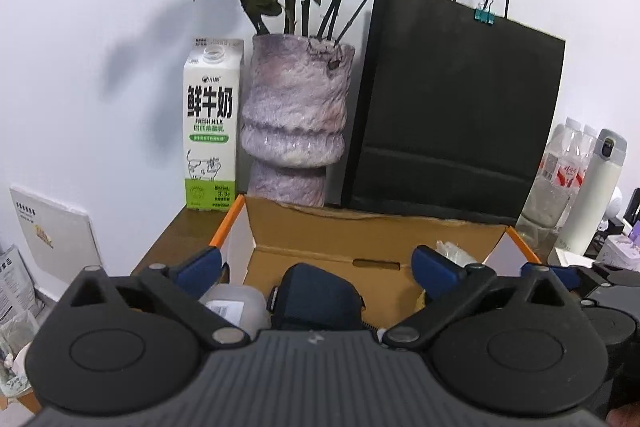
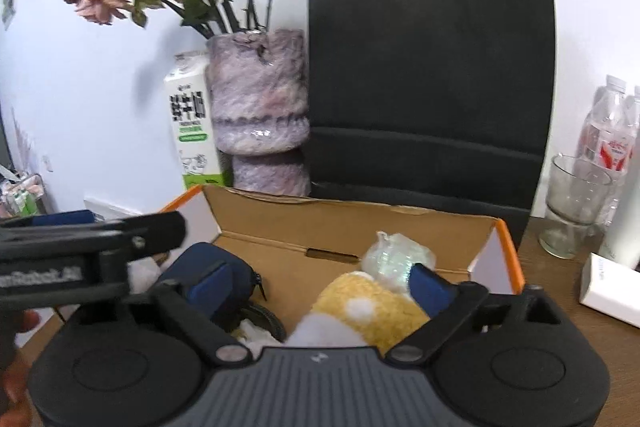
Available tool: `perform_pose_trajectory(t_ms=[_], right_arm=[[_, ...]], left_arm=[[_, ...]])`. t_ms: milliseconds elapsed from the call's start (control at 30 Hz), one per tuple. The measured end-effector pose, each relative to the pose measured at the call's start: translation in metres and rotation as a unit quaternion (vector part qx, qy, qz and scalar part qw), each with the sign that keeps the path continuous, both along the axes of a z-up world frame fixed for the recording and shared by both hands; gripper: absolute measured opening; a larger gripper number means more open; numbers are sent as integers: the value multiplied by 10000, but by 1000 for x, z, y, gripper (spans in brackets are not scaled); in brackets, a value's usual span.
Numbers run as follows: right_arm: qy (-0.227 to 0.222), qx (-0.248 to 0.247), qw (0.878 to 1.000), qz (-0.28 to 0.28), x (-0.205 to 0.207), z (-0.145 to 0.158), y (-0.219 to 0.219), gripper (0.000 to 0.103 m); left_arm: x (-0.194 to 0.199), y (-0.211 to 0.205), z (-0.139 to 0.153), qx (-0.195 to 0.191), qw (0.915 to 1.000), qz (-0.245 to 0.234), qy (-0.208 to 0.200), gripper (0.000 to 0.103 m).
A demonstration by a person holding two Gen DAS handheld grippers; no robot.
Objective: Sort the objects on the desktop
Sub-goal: 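Grasp navy pouch with left tool while right grasps white tissue, drop both in box, then return both tools to the table toward the white cap and purple cloth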
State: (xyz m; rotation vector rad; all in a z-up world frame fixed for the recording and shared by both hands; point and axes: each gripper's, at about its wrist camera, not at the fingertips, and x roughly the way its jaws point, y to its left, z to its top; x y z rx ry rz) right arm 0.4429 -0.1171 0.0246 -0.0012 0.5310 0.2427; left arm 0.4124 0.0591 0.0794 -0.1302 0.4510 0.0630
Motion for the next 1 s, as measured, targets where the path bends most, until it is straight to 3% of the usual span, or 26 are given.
perform_pose_trajectory(t_ms=[133,500,733,1000], right_arm=[[102,-89,9998,-164,0,1,-2,103],[-71,-166,9996,-233,-13,10,-7,103],[-155,-172,9995,-214,-50,16,-18,103],[-20,-289,9996,13,-109,10,-24,103]], left_arm=[[2,-2,-1,56,9999,20,154,103],[-11,-3,8,-46,10000,-5,80,103],[-43,-6,17,-115,9998,-131,-2,103],[-94,-1,7,-202,9996,-95,200,103]])
